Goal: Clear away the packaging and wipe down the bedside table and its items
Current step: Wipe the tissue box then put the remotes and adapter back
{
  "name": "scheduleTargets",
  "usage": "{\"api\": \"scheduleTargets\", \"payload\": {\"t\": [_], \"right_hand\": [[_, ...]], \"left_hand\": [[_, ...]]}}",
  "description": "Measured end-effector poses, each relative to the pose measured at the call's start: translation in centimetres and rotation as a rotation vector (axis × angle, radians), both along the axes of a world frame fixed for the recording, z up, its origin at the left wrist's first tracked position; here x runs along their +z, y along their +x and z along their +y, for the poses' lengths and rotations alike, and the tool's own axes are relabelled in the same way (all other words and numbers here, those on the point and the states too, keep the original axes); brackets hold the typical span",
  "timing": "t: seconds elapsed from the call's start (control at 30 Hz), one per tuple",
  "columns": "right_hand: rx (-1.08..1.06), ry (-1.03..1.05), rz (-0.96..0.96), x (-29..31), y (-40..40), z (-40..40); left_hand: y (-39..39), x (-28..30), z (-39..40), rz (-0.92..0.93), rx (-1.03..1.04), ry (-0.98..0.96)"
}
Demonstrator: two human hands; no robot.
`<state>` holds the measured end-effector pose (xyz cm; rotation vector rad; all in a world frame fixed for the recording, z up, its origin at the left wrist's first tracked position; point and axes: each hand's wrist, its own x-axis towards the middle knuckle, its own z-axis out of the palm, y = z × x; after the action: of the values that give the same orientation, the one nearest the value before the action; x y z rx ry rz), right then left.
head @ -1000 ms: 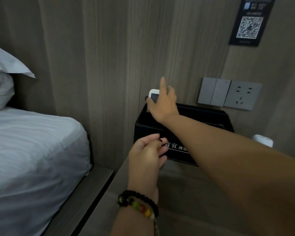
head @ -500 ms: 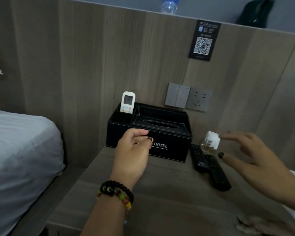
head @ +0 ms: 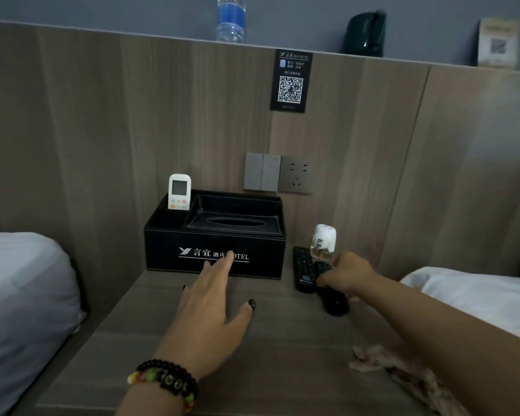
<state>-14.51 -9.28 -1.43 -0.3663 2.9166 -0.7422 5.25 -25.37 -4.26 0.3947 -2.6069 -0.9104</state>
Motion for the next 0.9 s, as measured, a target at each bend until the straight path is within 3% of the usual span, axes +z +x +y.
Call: {"api": "scheduleTargets", "payload": {"t": [0.23, 0.37, 0.5, 0.67, 0.9], "right_hand": [[-0.195, -0.245, -0.208, -0.7, -0.8, 0.1], [-0.212, -0.568, -0.247, 0.1, 0.3, 1.5], [0.047, -0.857, -0.268, 2.6, 4.7, 0.0], [0.37, -1.011, -0.154, 5.2, 10.3, -5.0], [0.453, -1.072, -0.028, 4.9, 12.0, -9.6]], "left_hand": [[1.0, -0.6, -1.4, 0.012, 0.001, 0.031], [1.6, -0.9, -1.9, 0.093, -0.028, 0.088], [1.4, -0.9, -1.5, 0.273, -0.079, 0.233], [0.6, -0.6, -1.1, 0.471, -0.179, 0.63], [0.5, -0.1, -2.4, 0.713, -0.059, 0.807]]}}
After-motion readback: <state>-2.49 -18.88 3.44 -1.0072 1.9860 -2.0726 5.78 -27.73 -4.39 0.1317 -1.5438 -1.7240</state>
